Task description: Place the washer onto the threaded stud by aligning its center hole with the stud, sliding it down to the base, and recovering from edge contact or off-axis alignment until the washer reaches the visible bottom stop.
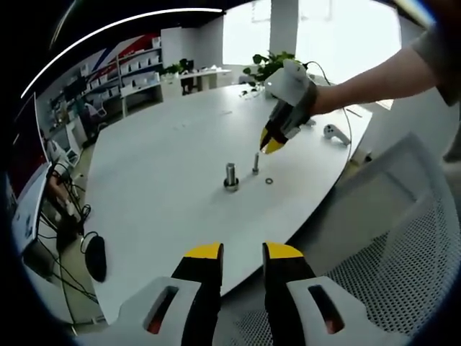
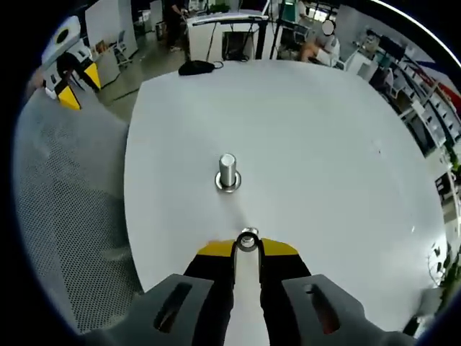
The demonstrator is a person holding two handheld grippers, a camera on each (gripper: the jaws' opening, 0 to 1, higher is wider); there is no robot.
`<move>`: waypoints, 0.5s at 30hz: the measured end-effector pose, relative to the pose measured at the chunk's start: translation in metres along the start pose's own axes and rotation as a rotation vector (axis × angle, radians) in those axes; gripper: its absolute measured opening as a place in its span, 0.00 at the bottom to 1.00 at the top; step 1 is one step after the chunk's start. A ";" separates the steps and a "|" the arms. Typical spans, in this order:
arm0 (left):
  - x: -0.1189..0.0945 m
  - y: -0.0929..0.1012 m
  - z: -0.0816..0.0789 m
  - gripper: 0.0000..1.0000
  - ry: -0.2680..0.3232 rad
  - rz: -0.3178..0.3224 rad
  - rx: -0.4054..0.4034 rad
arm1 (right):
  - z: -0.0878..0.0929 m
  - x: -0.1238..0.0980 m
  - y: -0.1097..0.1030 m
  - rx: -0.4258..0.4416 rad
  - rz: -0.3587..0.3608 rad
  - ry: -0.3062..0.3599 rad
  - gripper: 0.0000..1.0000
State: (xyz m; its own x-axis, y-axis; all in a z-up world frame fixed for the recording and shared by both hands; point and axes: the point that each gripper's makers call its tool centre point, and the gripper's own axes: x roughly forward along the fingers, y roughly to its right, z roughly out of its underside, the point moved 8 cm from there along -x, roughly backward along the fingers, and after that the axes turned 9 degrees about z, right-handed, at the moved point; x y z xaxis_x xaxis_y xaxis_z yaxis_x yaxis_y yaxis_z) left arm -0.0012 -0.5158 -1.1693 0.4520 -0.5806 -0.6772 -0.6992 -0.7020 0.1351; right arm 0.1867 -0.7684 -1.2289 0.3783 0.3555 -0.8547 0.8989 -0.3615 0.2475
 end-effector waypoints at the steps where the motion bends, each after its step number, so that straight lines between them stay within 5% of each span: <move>1: 0.000 0.000 0.000 0.20 0.000 0.000 0.000 | 0.000 0.002 0.000 -0.009 -0.001 -0.007 0.13; 15: 0.001 0.001 0.001 0.20 -0.008 0.009 0.000 | -0.003 0.020 0.003 -0.063 -0.015 -0.057 0.13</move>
State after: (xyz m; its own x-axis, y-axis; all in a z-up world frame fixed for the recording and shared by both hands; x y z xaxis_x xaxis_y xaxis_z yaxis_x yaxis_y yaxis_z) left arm -0.0016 -0.5165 -1.1704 0.4413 -0.5836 -0.6816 -0.7035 -0.6966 0.1409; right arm 0.1976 -0.7600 -1.2439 0.3531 0.3100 -0.8827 0.9172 -0.3008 0.2612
